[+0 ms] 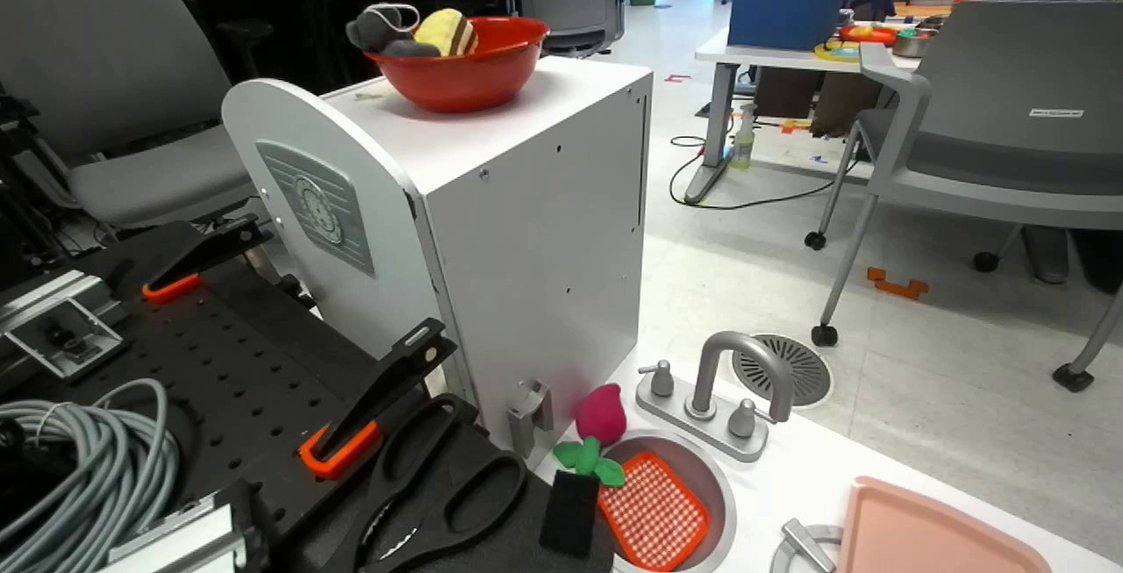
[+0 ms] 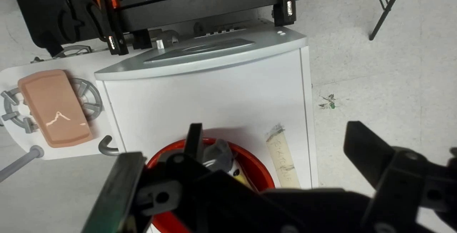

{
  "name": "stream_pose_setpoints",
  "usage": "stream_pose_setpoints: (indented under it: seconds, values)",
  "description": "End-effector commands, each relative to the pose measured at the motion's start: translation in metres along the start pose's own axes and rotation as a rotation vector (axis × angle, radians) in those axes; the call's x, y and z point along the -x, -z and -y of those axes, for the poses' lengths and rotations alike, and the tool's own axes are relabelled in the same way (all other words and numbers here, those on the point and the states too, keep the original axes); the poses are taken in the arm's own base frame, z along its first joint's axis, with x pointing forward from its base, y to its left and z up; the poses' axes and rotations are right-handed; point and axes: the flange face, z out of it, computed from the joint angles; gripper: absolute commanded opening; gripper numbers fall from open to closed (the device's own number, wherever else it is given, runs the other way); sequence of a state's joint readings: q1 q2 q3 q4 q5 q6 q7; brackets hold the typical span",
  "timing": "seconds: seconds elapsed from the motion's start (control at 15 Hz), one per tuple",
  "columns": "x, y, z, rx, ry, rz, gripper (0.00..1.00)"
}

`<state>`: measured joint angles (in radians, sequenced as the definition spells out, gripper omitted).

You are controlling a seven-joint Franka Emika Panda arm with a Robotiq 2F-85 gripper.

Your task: Put the bear plush toy on the fridge

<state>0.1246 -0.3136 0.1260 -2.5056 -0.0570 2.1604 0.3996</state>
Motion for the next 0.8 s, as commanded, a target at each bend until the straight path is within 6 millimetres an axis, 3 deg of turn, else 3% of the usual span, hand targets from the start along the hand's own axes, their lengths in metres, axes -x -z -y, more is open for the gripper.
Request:
stream_pose_setpoints:
  seconds: [0.0,0.73]
  values:
    - [0.003,0.001,-0.001,0.000,-0.003,-0.003,1.00]
    - [0.013,0.006,-0.009,0.002,-0.025,-0.022,1.00]
